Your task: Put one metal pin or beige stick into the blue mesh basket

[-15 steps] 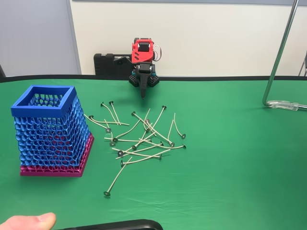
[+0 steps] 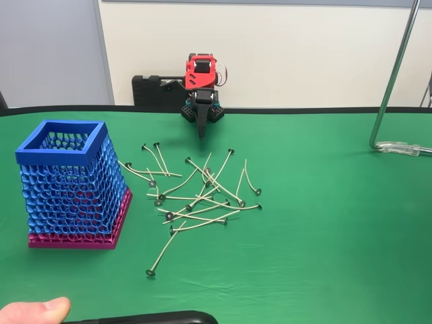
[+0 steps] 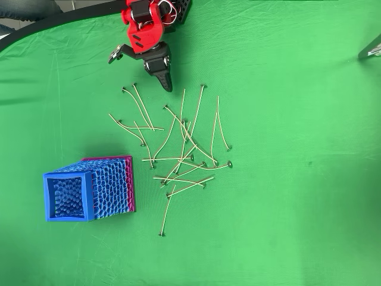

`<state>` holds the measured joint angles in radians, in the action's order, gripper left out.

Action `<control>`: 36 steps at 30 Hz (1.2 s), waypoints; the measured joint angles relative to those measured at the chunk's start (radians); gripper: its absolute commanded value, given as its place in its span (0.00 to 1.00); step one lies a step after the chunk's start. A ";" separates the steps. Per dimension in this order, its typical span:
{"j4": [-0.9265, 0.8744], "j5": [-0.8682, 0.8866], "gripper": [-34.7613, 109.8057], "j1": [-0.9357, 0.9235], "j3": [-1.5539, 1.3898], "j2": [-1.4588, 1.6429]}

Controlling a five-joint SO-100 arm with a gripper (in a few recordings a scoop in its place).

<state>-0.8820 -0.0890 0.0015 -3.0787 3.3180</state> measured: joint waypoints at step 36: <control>0.006 -0.028 0.24 0.026 0.040 -0.166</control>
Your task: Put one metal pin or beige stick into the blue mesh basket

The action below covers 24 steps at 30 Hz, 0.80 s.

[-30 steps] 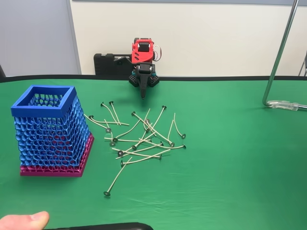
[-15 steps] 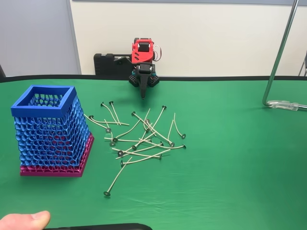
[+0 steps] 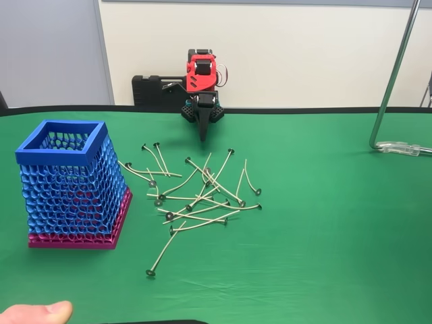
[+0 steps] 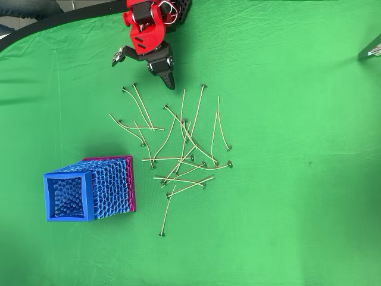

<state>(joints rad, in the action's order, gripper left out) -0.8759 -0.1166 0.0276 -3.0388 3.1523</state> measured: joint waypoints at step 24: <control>-0.091 -0.153 0.24 -0.054 0.425 -0.492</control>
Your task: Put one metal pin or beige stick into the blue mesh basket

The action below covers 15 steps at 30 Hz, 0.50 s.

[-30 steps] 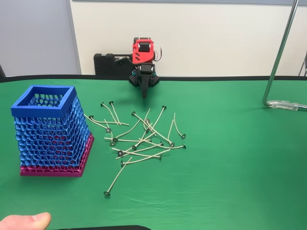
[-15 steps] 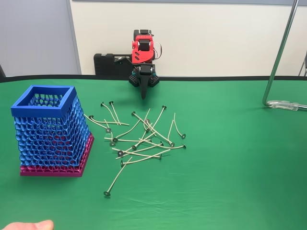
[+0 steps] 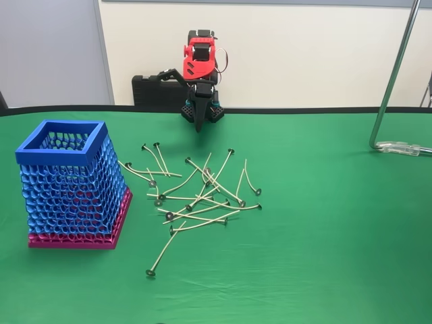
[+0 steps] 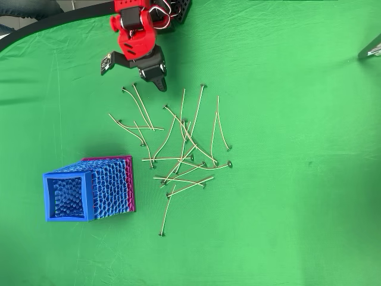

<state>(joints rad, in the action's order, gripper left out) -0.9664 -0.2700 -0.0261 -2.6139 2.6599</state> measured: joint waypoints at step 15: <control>-0.026 -0.249 0.25 -0.046 0.370 -0.459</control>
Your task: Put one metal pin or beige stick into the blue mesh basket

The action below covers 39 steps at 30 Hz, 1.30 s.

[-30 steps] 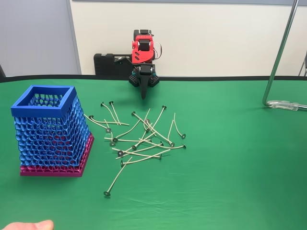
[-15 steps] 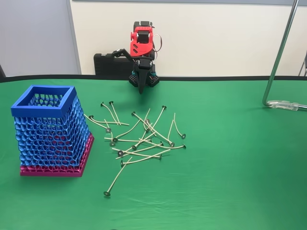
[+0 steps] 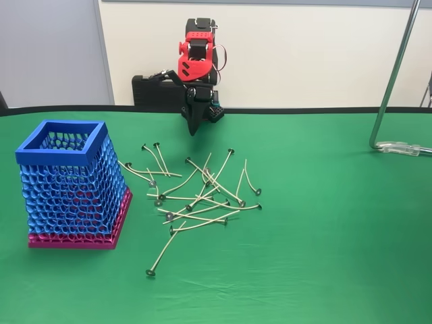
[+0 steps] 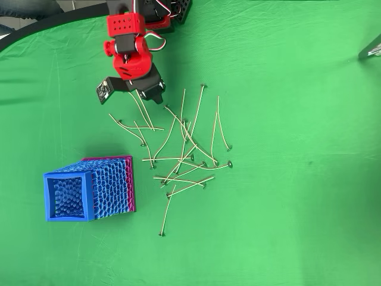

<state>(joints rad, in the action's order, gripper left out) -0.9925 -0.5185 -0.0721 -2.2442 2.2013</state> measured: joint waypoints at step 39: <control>0.112 -0.374 0.31 -0.083 0.087 -0.299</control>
<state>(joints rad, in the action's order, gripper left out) -0.8805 -0.8928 -0.1549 -2.1568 1.9021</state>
